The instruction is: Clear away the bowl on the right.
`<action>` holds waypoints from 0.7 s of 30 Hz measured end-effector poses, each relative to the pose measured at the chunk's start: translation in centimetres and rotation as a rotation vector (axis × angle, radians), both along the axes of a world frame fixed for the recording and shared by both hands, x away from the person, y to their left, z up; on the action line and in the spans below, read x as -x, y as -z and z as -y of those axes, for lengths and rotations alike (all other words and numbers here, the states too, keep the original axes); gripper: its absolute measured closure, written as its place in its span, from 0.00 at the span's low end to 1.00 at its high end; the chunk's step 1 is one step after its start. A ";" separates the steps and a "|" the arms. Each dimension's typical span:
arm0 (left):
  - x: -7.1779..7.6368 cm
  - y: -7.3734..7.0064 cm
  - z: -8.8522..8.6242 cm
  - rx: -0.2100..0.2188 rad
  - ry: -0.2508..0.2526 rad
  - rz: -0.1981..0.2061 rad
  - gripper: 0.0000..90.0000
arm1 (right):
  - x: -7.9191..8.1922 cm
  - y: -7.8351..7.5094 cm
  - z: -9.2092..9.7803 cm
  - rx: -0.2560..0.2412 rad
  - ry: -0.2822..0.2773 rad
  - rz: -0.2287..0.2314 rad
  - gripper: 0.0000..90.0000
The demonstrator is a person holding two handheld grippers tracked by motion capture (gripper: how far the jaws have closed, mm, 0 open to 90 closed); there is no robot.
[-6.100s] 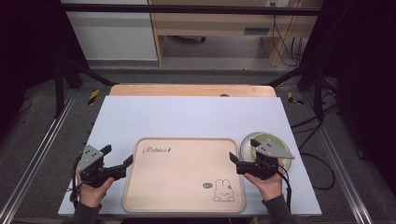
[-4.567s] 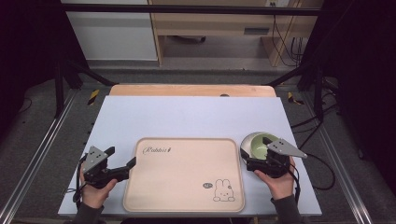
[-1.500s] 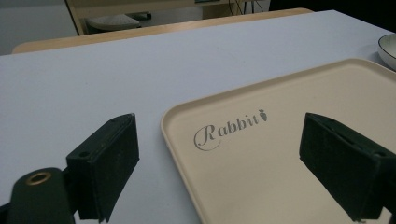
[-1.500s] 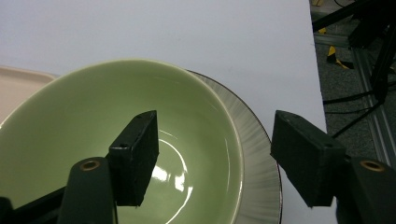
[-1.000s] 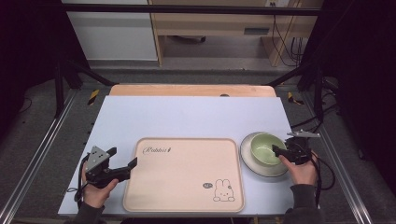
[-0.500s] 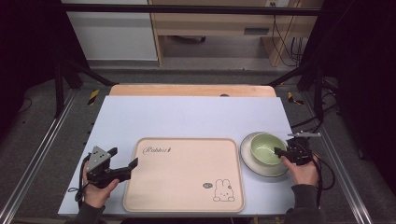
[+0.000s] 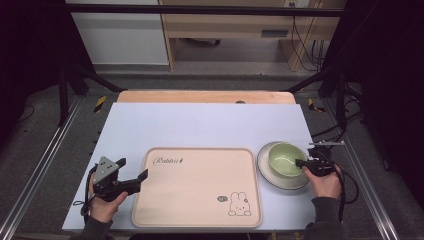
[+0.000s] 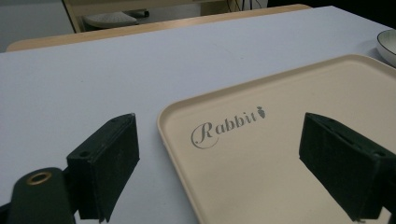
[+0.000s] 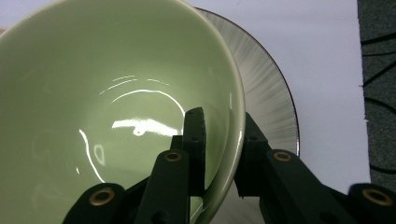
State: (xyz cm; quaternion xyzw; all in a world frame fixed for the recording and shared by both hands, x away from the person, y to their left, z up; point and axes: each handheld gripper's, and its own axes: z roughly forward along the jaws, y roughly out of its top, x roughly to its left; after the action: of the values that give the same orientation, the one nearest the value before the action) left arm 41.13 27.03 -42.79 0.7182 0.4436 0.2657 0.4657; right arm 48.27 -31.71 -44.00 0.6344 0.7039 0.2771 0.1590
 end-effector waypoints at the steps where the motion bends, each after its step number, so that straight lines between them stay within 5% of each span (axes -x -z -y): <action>1: 0.0 0.0 0.1 0.000 0.001 -0.001 0.13 | -0.1 0.1 0.0 0.004 -0.001 -0.005 0.87; 21: 0.0 0.0 0.1 -0.003 0.000 -0.001 0.13 | -0.8 0.4 0.4 -0.065 0.037 -0.043 0.91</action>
State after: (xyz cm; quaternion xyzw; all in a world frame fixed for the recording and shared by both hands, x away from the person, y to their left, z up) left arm 41.14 26.95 -42.82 0.7190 0.4435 0.2659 0.4644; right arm 49.04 -32.16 -44.38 0.6581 0.6859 0.2829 0.1282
